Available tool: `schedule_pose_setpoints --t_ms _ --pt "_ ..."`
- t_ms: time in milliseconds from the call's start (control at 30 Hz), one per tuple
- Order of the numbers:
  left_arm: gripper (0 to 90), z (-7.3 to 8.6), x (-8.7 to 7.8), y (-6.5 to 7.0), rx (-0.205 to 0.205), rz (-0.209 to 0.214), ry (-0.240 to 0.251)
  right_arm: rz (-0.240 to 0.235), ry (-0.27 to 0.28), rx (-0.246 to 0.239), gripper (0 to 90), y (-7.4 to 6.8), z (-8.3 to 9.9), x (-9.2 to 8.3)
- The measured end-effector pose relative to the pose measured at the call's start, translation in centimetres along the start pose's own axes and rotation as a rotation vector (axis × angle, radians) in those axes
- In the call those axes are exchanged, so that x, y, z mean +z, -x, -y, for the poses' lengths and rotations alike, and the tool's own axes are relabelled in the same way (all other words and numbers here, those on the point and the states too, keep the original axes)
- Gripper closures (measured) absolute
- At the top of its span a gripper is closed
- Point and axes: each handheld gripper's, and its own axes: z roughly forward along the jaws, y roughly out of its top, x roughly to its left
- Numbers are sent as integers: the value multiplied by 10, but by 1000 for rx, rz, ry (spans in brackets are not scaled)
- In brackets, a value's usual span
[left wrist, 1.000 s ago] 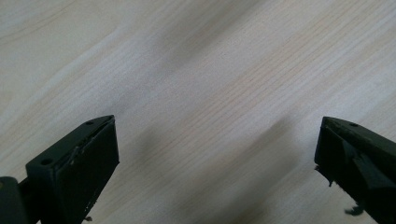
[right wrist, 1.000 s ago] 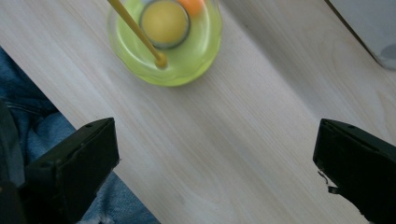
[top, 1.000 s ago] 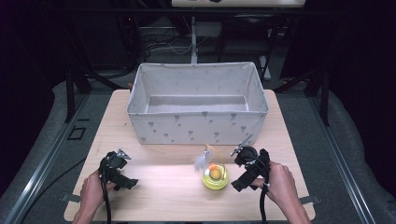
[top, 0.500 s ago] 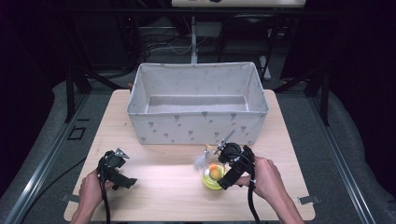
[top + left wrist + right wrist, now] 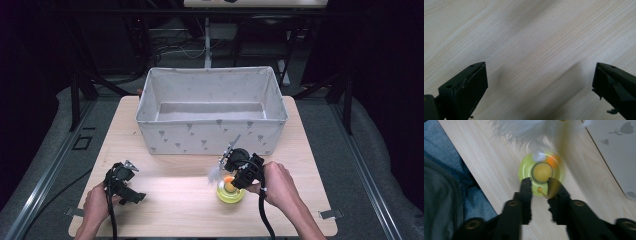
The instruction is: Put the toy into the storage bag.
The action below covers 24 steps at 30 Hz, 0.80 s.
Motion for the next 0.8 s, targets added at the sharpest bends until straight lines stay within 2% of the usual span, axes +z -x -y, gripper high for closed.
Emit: schedule_pose_setpoints --t_ms 33,100,167,333,367,600,800 --pt "1 0 0 0 0 0 0 0 0 0 799 0 0 0" --pt "1 -2 1 0 8 0 -7 8 -23 -19 856 0 -2 0" --pt "3 -3 2 2 17 0 -11 -1 -18 -3 877 3 -3 2" --pt "8 -2 2 3 16 -7 -10 -6 -2 22 880 7 -2 1" --pt "14 -2 1 3 15 -18 -5 2 -13 19 881 8 -1 0" --pt "21 -2 -1 1 5 -25 8 -9 25 44 882 12 0 -1" --pt "30 -2 -1 1 9 -30 6 -17 22 24 881 12 0 -5"
